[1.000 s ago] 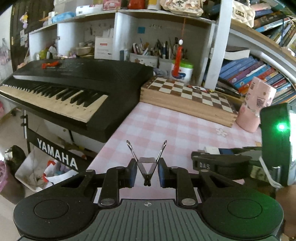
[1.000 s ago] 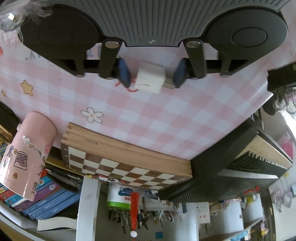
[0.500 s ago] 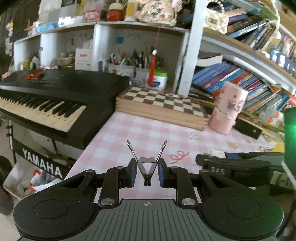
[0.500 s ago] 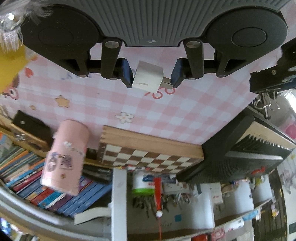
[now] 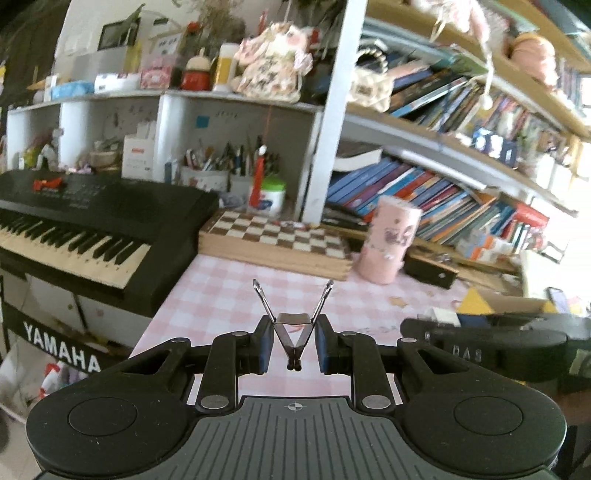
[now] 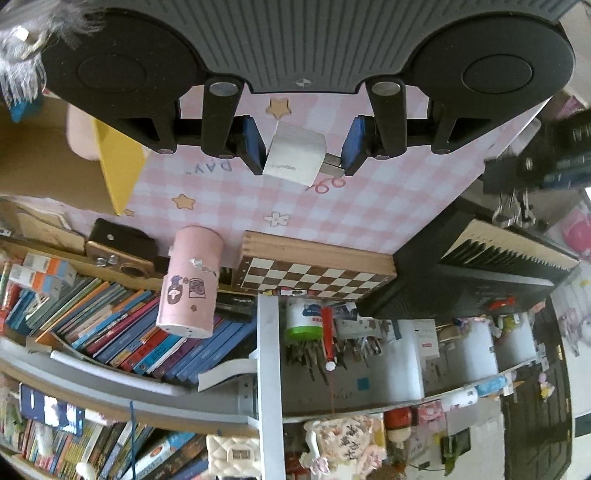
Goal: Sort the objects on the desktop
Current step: 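Carry the binder clip with the left tool and the plug with the right tool to the yellow box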
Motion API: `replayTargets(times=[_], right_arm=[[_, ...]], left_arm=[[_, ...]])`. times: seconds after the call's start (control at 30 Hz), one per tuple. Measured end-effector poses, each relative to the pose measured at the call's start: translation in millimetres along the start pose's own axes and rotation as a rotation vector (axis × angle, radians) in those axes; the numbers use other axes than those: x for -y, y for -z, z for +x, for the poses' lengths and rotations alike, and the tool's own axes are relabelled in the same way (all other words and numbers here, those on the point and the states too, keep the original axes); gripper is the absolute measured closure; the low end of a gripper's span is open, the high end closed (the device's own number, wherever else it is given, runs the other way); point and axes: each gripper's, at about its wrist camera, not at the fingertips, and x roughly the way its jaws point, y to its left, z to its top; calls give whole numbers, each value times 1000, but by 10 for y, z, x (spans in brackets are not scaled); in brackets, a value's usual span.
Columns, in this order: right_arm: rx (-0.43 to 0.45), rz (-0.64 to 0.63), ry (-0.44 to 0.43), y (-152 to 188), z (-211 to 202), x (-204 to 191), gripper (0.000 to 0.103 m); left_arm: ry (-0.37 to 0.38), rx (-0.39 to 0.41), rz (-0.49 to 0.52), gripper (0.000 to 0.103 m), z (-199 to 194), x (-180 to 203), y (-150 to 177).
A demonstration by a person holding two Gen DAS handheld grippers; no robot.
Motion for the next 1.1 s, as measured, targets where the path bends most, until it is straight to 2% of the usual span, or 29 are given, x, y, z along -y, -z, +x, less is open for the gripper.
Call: replayTargets(times=[0.33, 0.63, 0.87, 1.1], right_arm=[[-25, 42, 38, 372, -660, -167, 61], [-39, 81, 51, 786, -1171, -436, 61], [-47, 114, 93, 1088, -1516, -565, 61], [-74, 169, 159, 1307, -1776, -528, 61]], left_arm=[[78, -5, 29, 81, -553, 18, 180], [98, -46, 61, 81, -1054, 39, 459], [124, -96, 87, 81, -1292, 47, 663], [213, -114, 130, 81, -1369, 203, 761]])
